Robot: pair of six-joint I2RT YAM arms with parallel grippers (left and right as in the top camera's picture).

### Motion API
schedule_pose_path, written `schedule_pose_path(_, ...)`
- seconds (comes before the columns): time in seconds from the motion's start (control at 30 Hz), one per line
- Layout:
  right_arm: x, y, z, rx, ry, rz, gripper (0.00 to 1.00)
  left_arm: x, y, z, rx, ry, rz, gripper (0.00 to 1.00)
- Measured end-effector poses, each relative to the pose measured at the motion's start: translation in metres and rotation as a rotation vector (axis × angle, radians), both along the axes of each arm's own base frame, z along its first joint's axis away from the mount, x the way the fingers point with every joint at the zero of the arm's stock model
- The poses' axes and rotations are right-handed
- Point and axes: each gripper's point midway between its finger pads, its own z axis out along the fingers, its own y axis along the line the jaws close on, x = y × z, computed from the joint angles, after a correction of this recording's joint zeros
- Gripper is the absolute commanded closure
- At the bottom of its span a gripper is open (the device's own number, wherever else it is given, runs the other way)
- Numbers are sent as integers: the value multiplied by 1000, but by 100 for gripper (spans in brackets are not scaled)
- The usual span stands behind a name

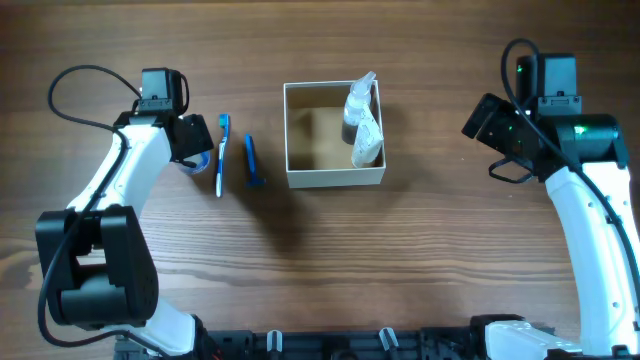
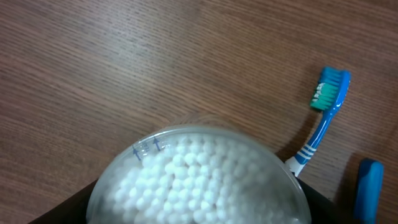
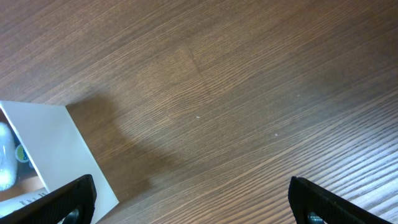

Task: Pack container
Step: 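Reach the left gripper to the cotton-swab tub and grasp it, then lower the cotton-swab tub into the box with the left gripper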

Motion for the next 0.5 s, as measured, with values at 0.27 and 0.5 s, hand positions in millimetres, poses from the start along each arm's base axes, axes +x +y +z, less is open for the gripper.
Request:
schedule_pose_path(0.27,0,0,0,0,0,0,0,-4,-66,115,-47,-165,-170,34)
schedule_pose_path(0.5,0,0,0,0,0,0,0,-25,-208,211,-173,-464,-537,32)
